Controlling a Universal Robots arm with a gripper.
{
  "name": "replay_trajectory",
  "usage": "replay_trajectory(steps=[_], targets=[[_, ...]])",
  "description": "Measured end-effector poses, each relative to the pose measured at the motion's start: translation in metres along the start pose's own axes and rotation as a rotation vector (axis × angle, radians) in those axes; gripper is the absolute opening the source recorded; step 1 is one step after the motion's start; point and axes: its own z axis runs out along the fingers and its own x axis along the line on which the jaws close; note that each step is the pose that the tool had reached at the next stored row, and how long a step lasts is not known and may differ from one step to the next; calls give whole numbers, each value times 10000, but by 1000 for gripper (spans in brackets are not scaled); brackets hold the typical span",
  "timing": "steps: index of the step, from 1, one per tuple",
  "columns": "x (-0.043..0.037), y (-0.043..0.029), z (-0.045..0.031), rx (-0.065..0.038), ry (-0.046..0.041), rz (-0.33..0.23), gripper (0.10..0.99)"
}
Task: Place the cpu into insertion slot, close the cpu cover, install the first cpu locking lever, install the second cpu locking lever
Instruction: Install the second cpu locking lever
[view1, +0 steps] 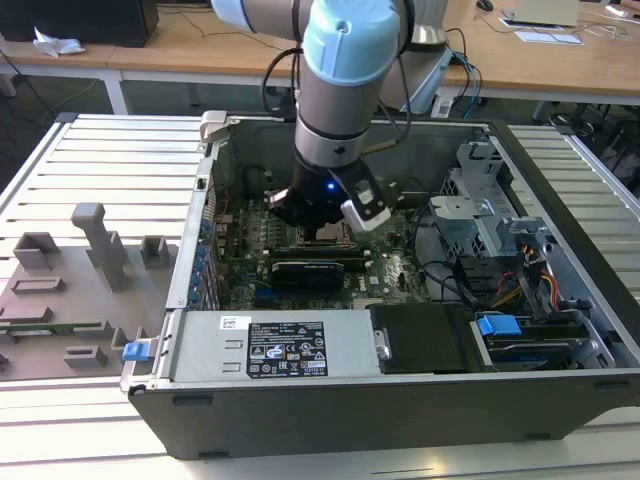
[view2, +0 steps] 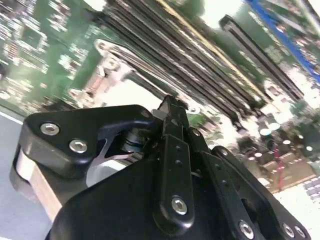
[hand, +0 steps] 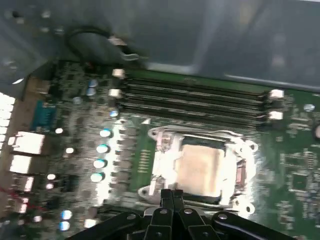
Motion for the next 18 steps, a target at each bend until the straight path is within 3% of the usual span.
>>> replay_trajectory(steps=[2, 5, 8, 10, 13, 16, 18], targets=[[-101, 91, 31, 57, 62, 13, 106], [-167, 193, 57, 212, 89, 26, 106], [-213, 319, 79, 834, 169, 65, 106], [-216, 337, 69, 1010, 191, 78, 106], [-214, 359, -29, 1108, 204, 82, 106], [-203, 407, -280, 1113, 203, 85, 106], [-201, 420, -346, 1114, 204, 85, 106]])
